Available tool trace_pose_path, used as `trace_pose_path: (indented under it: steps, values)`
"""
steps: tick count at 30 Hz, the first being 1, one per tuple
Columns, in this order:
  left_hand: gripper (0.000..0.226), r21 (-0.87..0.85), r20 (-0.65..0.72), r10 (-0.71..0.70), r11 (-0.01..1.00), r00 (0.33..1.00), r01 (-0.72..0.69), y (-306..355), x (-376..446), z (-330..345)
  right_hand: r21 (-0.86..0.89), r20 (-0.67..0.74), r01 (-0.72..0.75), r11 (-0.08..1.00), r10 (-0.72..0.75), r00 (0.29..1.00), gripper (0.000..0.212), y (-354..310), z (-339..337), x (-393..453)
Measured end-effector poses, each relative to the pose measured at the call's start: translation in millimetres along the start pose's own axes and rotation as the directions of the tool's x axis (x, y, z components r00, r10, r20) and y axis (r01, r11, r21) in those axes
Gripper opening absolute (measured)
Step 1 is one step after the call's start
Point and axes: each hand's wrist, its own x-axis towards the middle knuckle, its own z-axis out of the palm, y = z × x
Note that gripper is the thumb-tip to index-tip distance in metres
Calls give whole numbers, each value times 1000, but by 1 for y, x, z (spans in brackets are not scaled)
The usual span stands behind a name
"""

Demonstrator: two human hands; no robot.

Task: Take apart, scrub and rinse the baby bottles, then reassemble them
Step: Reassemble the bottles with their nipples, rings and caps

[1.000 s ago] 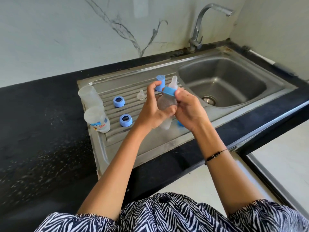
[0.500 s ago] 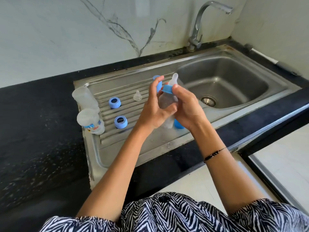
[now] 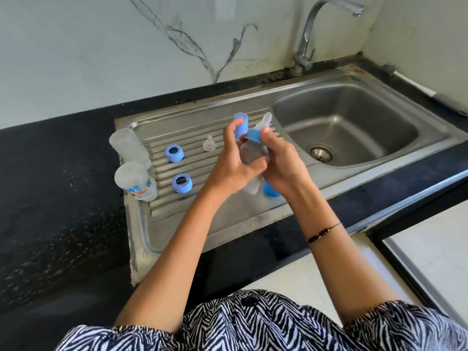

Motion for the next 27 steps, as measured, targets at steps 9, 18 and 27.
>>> trace_pose_path:
  steps: [9, 18, 27]
  values:
    - [96, 9, 44, -38, 999, 998, 38, 0, 2, 14, -189, 78, -4, 982, 19, 997, 42, -14, -22, -8]
    - [83, 333, -55, -4, 943, 998, 23, 6, -15, 47, -539, -76, 25, 842, -79, 994, 34, -14, -29, -16]
    - [60, 328, -229, -136, 922, 964, 208, 2, -35, 15, -953, 159, 190, -234, 145, 977, 56, 1, -81, 0]
